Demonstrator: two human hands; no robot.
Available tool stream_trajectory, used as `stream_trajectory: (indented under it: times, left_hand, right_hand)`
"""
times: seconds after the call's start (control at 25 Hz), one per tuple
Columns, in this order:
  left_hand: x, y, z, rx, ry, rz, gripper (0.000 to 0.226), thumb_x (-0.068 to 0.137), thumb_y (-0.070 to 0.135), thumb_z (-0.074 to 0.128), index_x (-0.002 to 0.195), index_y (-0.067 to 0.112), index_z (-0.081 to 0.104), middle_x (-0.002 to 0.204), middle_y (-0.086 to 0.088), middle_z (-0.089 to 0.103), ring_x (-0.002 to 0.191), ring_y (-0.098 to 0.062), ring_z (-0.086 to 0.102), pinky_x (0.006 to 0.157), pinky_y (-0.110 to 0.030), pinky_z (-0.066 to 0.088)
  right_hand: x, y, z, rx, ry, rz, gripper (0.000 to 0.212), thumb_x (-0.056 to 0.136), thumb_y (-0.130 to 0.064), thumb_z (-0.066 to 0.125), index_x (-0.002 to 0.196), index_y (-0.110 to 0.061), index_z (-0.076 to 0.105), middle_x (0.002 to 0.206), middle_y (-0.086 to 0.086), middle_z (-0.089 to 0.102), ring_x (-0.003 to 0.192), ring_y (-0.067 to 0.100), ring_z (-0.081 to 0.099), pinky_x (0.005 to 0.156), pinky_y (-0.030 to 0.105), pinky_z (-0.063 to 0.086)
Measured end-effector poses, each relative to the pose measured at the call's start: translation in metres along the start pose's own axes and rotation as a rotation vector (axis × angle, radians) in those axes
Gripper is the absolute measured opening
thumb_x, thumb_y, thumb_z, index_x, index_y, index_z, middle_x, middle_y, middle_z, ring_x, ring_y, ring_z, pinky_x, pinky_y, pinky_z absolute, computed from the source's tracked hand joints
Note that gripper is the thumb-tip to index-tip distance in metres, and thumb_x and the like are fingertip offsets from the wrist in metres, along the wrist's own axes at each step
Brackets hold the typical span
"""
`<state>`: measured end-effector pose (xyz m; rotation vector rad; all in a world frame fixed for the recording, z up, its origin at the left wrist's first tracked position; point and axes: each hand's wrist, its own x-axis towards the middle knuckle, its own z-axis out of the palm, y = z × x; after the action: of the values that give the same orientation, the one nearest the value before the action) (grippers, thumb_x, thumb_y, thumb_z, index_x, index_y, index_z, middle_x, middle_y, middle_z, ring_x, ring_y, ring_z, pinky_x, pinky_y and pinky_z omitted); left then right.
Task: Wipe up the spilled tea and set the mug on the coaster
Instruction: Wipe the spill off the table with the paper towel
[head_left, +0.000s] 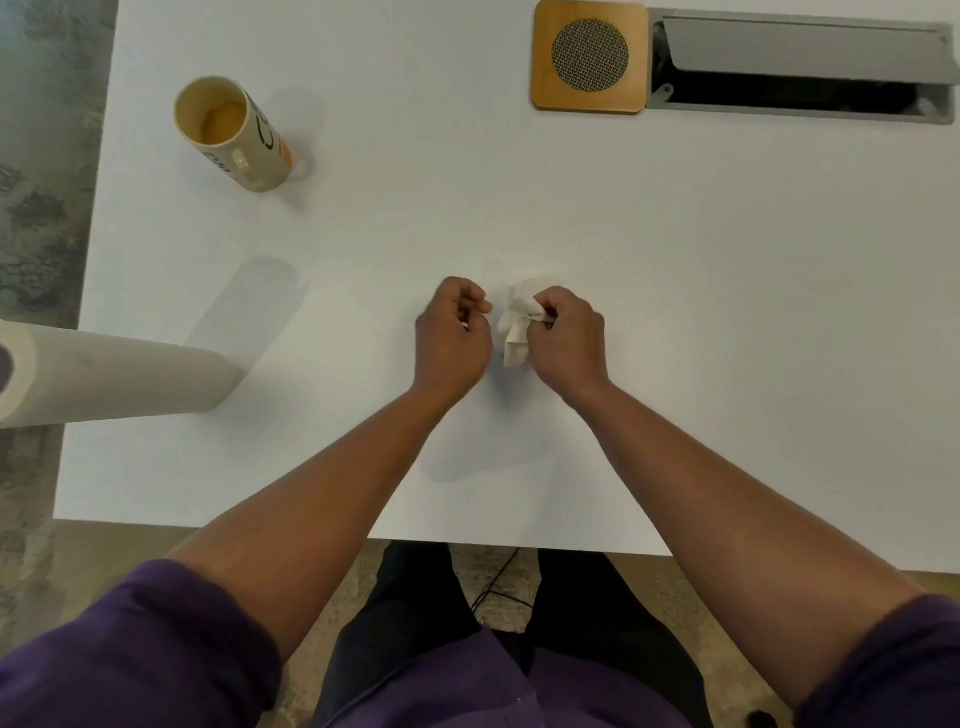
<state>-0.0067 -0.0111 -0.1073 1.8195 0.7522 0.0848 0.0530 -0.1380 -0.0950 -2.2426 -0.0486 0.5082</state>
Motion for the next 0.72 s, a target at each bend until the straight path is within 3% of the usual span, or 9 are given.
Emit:
stream_trajectory:
  times: [0.08,0.24,0.36,0.48,0.56,0.6,0.64,0.72]
  left_hand:
    - [0.015,-0.008,-0.014,0.091,0.090,0.047,0.030,0.083,-0.003,0.045,0.097,0.019,0.060,0.093,0.005,0.070,0.082,-0.008,0.063,0.074,-0.018,0.050]
    - [0.037,-0.037,-0.037,0.428,0.110,0.205,0.037,0.085,-0.007,0.046,0.112,0.009,0.067,0.118,-0.008,0.066,0.114,-0.028,0.055,0.099,-0.032,0.044]
    - [0.048,-0.055,-0.046,0.553,0.081,0.288,0.035,0.096,-0.001,0.047,0.125,0.004,0.066,0.141,-0.016,0.058,0.137,-0.037,0.045,0.114,-0.042,0.036]
    - [0.050,-0.064,-0.047,0.592,0.043,0.291,0.039,0.101,0.007,0.046,0.137,0.010,0.060,0.154,-0.011,0.048,0.148,-0.033,0.034,0.119,-0.041,0.028]
    - [0.050,-0.067,-0.048,0.595,0.043,0.304,0.040,0.102,0.009,0.045,0.139,0.011,0.058,0.156,-0.010,0.047,0.149,-0.031,0.033,0.120,-0.041,0.028]
    - [0.050,-0.068,-0.048,0.597,0.044,0.306,0.040,0.102,0.009,0.044,0.140,0.011,0.058,0.156,-0.010,0.046,0.149,-0.031,0.033,0.120,-0.041,0.028]
    - [0.051,-0.069,-0.047,0.601,0.045,0.304,0.041,0.102,0.010,0.044,0.140,0.011,0.057,0.156,-0.010,0.046,0.149,-0.031,0.033,0.121,-0.041,0.027]
    - [0.052,-0.069,-0.046,0.610,0.042,0.299,0.041,0.102,0.011,0.043,0.141,0.012,0.056,0.157,-0.010,0.045,0.149,-0.031,0.032,0.122,-0.042,0.027]
  right_hand:
    - [0.012,-0.002,-0.005,-0.126,0.061,-0.127,0.020,0.080,0.003,0.049,0.084,-0.008,0.065,0.080,0.008,0.068,0.075,0.028,0.060,0.064,0.039,0.047]
    - [0.038,-0.001,-0.011,-0.432,0.102,-0.346,0.018,0.084,0.004,0.050,0.095,-0.003,0.062,0.090,0.020,0.067,0.087,0.039,0.058,0.063,0.036,0.039]
    - [0.051,0.000,-0.006,-0.523,0.067,-0.352,0.022,0.084,0.007,0.045,0.100,-0.003,0.057,0.095,0.017,0.065,0.091,0.038,0.057,0.062,0.038,0.040]
    - [0.061,-0.002,0.004,-0.539,-0.007,-0.329,0.024,0.084,0.007,0.042,0.104,-0.002,0.054,0.101,0.018,0.063,0.094,0.039,0.057,0.065,0.036,0.034]
    - [0.063,-0.002,0.012,-0.530,-0.081,-0.329,0.030,0.087,0.002,0.043,0.114,0.000,0.056,0.120,0.021,0.061,0.113,0.039,0.055,0.077,0.038,0.038]
    - [0.064,-0.001,0.016,-0.520,-0.128,-0.323,0.037,0.089,0.001,0.044,0.124,0.001,0.055,0.136,0.020,0.056,0.129,0.037,0.049,0.091,0.039,0.041]
    - [0.065,0.000,0.018,-0.510,-0.171,-0.312,0.044,0.091,0.000,0.044,0.134,0.000,0.053,0.150,0.017,0.047,0.142,0.033,0.039,0.104,0.038,0.037]
    - [0.067,0.002,0.020,-0.497,-0.212,-0.311,0.050,0.094,0.000,0.042,0.143,-0.004,0.049,0.160,0.012,0.035,0.151,0.026,0.025,0.115,0.037,0.030]
